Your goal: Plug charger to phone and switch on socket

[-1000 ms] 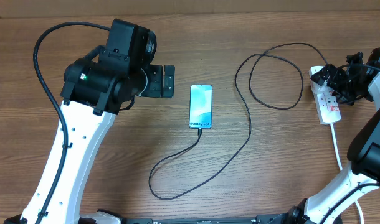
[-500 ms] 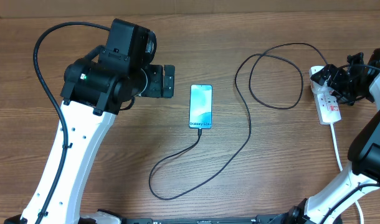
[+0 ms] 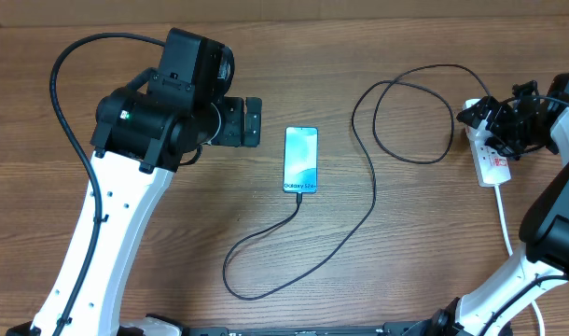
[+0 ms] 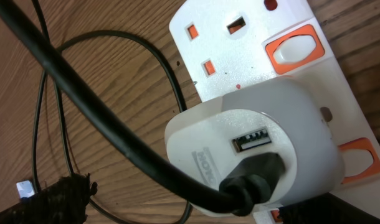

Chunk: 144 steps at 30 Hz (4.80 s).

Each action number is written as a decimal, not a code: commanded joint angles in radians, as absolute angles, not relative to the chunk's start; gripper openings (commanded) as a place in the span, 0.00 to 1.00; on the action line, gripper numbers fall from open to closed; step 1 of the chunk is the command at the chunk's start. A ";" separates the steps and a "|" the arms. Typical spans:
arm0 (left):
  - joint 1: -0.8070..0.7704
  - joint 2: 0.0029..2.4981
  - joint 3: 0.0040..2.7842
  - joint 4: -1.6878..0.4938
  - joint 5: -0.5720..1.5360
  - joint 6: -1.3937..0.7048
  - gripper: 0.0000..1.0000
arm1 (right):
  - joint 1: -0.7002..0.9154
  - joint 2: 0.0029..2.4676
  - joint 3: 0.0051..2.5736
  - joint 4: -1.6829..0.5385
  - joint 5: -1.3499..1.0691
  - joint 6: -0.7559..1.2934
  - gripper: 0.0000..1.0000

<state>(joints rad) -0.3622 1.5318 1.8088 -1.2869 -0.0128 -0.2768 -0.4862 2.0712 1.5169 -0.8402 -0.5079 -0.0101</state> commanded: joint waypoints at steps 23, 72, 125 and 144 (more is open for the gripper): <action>-0.361 1.533 1.819 -1.286 -0.026 -0.254 0.99 | -0.477 2.091 1.572 -0.820 -0.344 0.043 1.00; -0.361 1.533 1.819 -1.286 -0.026 -0.254 0.99 | -0.476 2.144 1.570 -0.820 -0.455 0.009 0.89; -0.360 1.533 1.819 -1.286 -0.026 -0.254 1.00 | -0.474 2.155 1.641 -0.884 -0.349 0.015 1.00; -0.360 1.533 1.819 -1.286 -0.026 -0.254 1.00 | -0.470 2.155 1.638 -0.883 -0.409 -0.009 1.00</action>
<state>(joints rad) -0.3622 1.5318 1.8088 -1.2873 -0.0132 -0.2768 -0.4782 2.1323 1.6238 -0.8761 -0.3607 -0.0021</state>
